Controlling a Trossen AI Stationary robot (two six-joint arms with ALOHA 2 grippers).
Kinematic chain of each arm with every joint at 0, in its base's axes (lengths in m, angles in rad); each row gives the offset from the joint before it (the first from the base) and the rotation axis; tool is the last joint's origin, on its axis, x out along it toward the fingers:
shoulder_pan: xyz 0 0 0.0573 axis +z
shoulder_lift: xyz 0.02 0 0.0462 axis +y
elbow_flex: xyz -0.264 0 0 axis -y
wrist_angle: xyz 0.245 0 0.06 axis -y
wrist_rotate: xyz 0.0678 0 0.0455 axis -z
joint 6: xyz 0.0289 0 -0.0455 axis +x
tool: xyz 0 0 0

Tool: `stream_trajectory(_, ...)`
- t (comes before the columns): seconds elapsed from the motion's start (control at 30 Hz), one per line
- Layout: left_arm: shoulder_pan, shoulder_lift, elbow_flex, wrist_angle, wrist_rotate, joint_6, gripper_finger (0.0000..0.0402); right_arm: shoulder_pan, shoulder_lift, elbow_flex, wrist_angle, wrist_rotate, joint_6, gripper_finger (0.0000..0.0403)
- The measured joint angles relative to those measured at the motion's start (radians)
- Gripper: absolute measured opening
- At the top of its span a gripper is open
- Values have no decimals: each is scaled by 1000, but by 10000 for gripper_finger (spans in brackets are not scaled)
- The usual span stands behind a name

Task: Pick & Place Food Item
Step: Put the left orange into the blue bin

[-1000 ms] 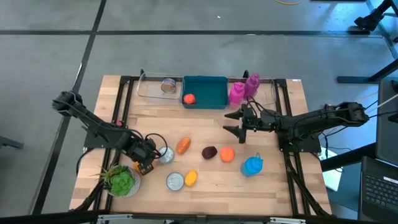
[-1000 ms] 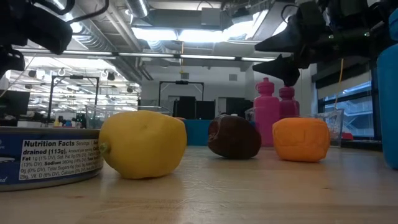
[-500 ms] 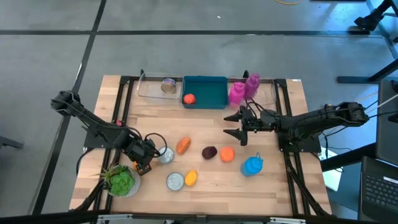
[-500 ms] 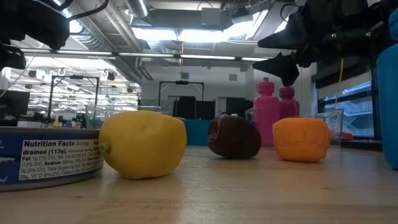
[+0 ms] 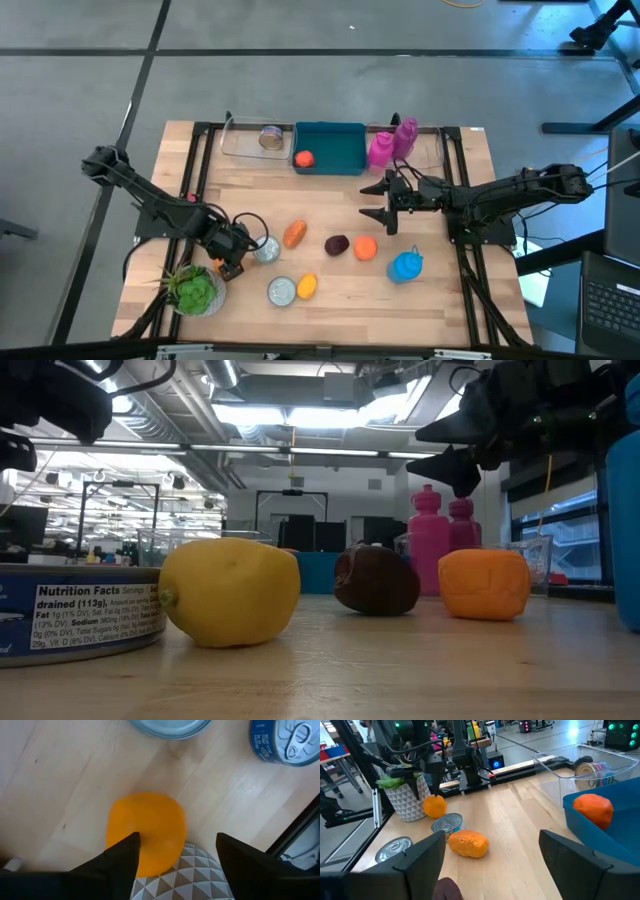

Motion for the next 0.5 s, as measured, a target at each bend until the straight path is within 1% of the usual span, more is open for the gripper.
stream_trajectory(0.13,0,0,0,-18,3,-18,285,0,0,0,0,0,-16,318)
stream_trajectory(0.4,0,0,0,-135,19,-90,345,-1,0,0,0,0,-45,318)
stream_trajectory(0.5,0,0,0,-131,8,-121,368,-1,0,0,0,0,-61,318)
